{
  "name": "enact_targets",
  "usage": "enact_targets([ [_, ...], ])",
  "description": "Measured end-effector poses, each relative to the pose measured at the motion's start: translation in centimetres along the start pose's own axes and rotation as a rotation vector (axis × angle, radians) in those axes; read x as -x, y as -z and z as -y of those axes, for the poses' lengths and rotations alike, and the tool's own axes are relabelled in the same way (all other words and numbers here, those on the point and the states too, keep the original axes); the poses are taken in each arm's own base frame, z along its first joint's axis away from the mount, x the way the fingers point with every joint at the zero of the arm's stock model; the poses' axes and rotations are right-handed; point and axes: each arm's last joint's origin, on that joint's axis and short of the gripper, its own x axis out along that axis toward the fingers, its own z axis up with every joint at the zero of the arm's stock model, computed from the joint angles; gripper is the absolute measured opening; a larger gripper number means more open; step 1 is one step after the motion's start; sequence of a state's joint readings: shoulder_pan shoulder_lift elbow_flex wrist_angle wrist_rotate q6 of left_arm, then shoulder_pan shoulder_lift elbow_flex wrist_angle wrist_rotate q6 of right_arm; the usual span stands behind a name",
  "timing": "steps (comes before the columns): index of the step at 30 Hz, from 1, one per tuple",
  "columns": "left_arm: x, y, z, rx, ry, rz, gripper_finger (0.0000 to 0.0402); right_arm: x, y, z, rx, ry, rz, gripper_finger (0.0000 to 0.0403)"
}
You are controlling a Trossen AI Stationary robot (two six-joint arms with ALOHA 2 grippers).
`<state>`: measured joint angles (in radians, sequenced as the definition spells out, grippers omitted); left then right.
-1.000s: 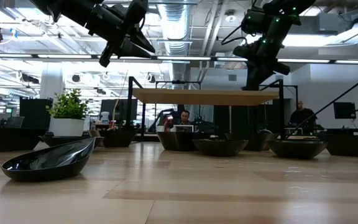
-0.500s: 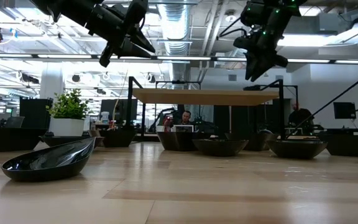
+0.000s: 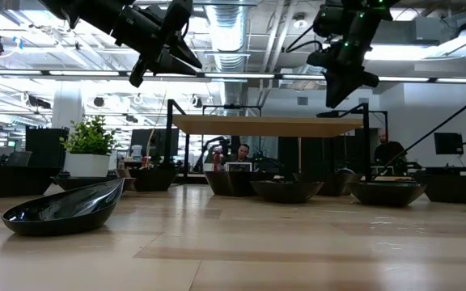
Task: Pick & Place Mini shaped plates
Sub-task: Stack the black plate on top of the black plate on the shelf
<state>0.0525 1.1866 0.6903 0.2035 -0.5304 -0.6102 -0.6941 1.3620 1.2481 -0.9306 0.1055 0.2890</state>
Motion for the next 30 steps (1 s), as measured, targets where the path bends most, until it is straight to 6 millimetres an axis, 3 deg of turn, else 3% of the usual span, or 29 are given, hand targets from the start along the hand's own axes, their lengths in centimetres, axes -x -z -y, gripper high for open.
enact_targets([
  [7, 0.0, 0.0, 0.0, 0.0, 0.0, 0.0, 0.0086, -0.9, 0.8, -0.1, 0.003, 0.007, -0.035, 0.0004],
  [14, 0.0, 0.0, 0.0, 0.0, 0.0, 0.0, 0.0086, -0.8, 0.5, -0.1, 0.0, -0.002, -0.005, 0.0012],
  [21, 0.0, 0.0, 0.0, 0.0, 0.001, 0.0, 0.0086, 0.6, -0.5, -0.7, 0.037, -0.028, 0.052, 0.0007],
  [30, 0.0, 0.0, 0.0, 0.003, 0.005, 0.003, 0.0086, -0.1, 0.1, -1.1, 0.056, -0.057, 0.016, 0.0003],
])
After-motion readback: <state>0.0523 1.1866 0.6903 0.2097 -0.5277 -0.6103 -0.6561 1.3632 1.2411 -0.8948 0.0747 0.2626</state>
